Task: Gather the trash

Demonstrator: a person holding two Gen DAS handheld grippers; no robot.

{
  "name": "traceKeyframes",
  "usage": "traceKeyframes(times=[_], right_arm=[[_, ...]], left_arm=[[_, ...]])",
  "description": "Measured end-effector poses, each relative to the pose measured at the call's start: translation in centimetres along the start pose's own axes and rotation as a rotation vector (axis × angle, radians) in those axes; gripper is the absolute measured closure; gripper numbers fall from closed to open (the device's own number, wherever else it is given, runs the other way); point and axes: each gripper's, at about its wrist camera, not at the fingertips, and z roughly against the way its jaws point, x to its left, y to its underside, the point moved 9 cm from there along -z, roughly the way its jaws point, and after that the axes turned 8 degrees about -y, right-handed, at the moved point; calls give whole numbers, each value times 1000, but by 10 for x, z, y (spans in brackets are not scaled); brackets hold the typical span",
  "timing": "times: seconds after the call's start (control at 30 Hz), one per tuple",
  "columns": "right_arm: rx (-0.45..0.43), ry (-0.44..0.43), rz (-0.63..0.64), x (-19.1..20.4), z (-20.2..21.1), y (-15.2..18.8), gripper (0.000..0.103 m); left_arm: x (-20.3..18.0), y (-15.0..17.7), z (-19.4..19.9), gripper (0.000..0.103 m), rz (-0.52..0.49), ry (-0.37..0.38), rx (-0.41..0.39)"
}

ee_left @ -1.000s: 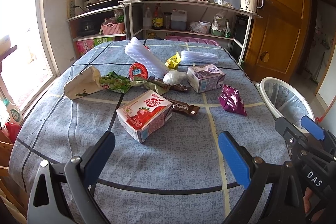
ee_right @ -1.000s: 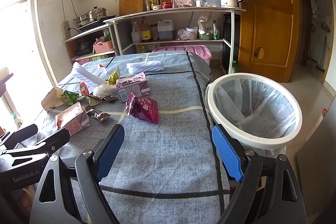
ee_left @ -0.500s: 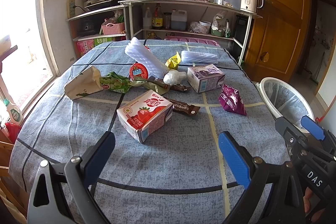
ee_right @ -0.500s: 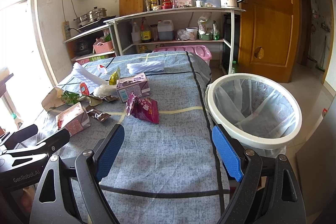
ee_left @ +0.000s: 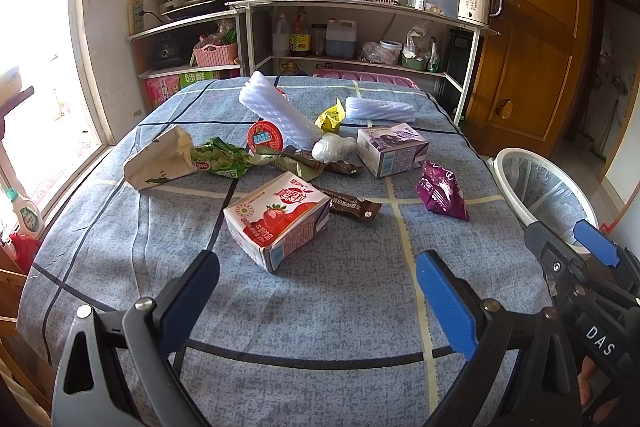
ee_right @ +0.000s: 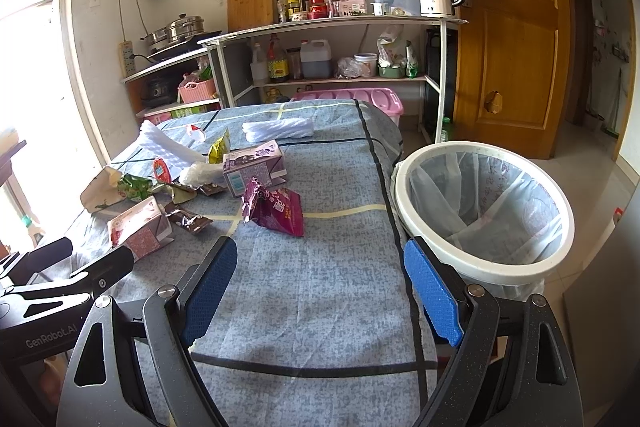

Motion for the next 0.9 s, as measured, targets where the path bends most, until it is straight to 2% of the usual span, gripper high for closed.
traceKeyframes(times=[0.37,0.7,0.9], right_arm=[[17,-9,-4,1,-11,1,17],[55,-25,-5,-2,-45,-8,17],[105,-76,9,5,-77,-18,17]], left_arm=[[7,-2,-5,3,0,-9,15],[41,-1,-33,3,21,-25,70],[54,-11,-46,3,72,46,77]])
